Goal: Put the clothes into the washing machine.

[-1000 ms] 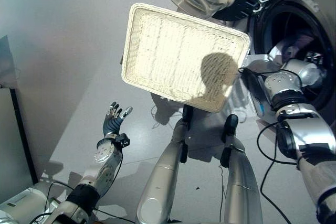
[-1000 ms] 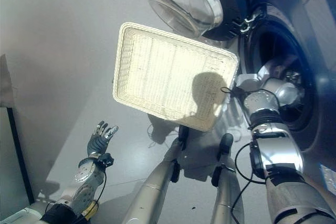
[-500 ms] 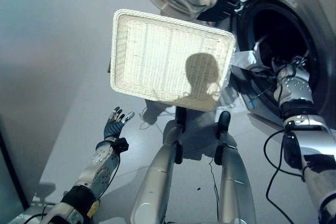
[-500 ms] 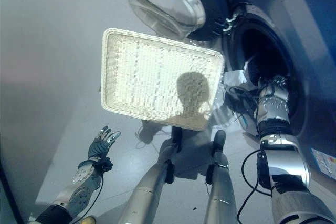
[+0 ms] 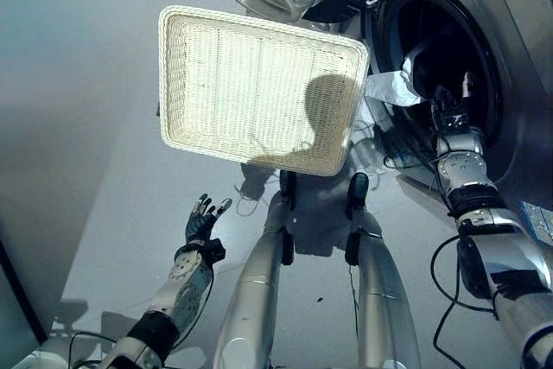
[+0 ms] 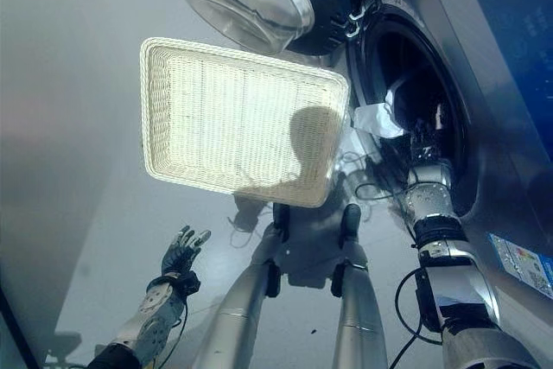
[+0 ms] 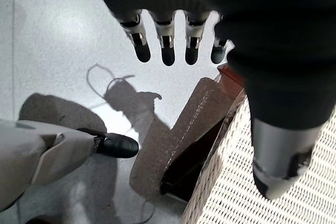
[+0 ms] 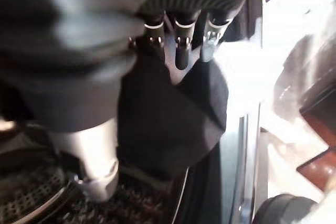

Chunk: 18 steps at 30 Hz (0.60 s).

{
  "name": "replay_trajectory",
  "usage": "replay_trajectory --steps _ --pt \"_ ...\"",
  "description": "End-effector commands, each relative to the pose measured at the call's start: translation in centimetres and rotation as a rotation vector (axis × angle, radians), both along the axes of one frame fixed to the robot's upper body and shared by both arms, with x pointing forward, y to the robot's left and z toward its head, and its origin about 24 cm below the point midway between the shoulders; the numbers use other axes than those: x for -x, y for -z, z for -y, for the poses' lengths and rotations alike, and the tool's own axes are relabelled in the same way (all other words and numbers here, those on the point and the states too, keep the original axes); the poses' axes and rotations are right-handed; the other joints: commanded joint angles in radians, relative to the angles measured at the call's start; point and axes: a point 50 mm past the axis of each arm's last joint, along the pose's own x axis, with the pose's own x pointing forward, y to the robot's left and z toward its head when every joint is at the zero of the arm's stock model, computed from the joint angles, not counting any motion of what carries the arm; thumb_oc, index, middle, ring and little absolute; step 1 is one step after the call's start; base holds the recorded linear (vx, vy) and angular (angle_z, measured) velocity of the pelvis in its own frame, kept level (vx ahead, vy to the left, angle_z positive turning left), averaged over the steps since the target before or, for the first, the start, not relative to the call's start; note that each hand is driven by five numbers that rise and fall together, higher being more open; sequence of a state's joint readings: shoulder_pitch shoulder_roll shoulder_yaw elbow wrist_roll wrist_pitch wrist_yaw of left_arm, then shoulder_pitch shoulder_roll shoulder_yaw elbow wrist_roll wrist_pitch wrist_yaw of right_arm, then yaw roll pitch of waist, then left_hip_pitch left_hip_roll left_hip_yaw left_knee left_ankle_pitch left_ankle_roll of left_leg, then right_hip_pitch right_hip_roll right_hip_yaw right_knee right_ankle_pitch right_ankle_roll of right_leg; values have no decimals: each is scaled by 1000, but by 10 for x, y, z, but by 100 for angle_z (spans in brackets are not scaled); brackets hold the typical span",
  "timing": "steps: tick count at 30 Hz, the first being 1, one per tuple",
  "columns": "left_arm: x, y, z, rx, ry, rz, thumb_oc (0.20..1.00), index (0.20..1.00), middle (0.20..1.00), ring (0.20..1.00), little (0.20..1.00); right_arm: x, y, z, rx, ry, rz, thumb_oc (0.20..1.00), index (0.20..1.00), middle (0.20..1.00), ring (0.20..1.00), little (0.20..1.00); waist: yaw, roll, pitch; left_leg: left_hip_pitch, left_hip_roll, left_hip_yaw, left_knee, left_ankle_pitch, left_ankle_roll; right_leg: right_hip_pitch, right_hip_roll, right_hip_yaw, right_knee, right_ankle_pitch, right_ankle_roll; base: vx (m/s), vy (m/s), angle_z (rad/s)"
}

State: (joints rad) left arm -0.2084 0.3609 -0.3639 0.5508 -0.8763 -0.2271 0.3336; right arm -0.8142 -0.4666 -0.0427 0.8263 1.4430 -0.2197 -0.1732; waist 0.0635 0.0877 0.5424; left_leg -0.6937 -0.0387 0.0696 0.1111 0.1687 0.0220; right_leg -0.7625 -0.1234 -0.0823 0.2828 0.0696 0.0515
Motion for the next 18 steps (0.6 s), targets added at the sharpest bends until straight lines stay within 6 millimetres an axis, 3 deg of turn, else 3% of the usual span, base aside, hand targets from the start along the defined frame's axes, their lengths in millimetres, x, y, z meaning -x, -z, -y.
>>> replay_trajectory --steps 1,3,4,5,6,7,9,13,15,17,18 --pt "7 8 -3 -16 -32 5 1000 1000 1000 1000 1000 19 34 5 17 13 -32 1000 1000 1000 1000 1000 -29 50 -22 27 -47 -34 35 -63 -41 40 97 -36 -30 -3 -6 -76 58 -2" --pt "11 13 -5 -22 -41 -12 1000 1000 1000 1000 1000 25 54 -2 2 -1 -76 1000 1000 1000 1000 1000 -35 44 -22 42 -47 -32 38 -75 -41 55 97 -33 -29 -11 -6 -55 56 1" --pt "14 17 -7 -31 -47 -22 1000 1000 1000 1000 1000 32 75 -10 -15 -15 -129 1000 1000 1000 1000 1000 -42 38 -22 52 -47 -28 41 -79 -41 65 97 -30 -33 -8 -6 -68 55 3" --pt "13 17 -7 -30 -47 -19 1000 1000 1000 1000 1000 34 79 -12 -16 -19 -137 1000 1000 1000 1000 1000 -43 37 -22 46 -47 -27 41 -72 -40 61 97 -30 -37 2 -7 -114 88 2" --pt "17 23 -7 -37 -44 -30 1000 1000 1000 1000 1000 42 101 -22 -1 -38 -200 1000 1000 1000 1000 1000 -49 32 -22 57 -48 -25 47 -77 -40 73 95 -27 -39 2 -7 -81 58 0" --pt "17 23 -7 -38 -44 -30 1000 1000 1000 1000 1000 44 104 -23 3 -41 -211 1000 1000 1000 1000 1000 -50 30 -22 60 -48 -24 48 -78 -39 76 94 -26 -41 5 -7 -99 95 -1" --pt "23 31 -6 -37 -21 -40 1000 1000 1000 1000 1000 56 130 -33 74 -71 -316 1000 1000 1000 1000 1000 -58 24 -22 98 -48 -24 53 -95 -38 111 93 -22 -41 -7 -6 -71 83 0" --pt "32 43 -9 -7 12 -74 1000 1000 1000 1000 1000 77 164 -44 289 -153 -467 1000 1000 1000 1000 1000 -69 13 -22 172 -43 -17 43 -106 -39 182 92 -15 -56 -11 -4 -66 59 -6" --pt "33 46 -11 -6 16 -88 1000 1000 1000 1000 1000 80 169 -47 368 -194 -491 1000 1000 1000 1000 1000 -72 9 -22 185 -42 -16 39 -100 -40 195 90 -14 -66 -2 -5 -60 29 -2" --pt "40 55 -18 -4 31 -144 1000 1000 1000 1000 1000 92 184 -47 574 -286 -581 1000 1000 1000 1000 1000 -77 -1 -22 244 -41 -19 34 -108 -42 257 87 -4 -80 -5 -1 -46 20 -2" --pt "40 55 -18 -4 31 -144 1000 1000 1000 1000 1000 92 184 -47 574 -286 -581 1000 1000 1000 1000 1000 -77 -1 -22 244 -41 -19 34 -108 -42 257 87 -4 -80 -5 -1 0 0 0"
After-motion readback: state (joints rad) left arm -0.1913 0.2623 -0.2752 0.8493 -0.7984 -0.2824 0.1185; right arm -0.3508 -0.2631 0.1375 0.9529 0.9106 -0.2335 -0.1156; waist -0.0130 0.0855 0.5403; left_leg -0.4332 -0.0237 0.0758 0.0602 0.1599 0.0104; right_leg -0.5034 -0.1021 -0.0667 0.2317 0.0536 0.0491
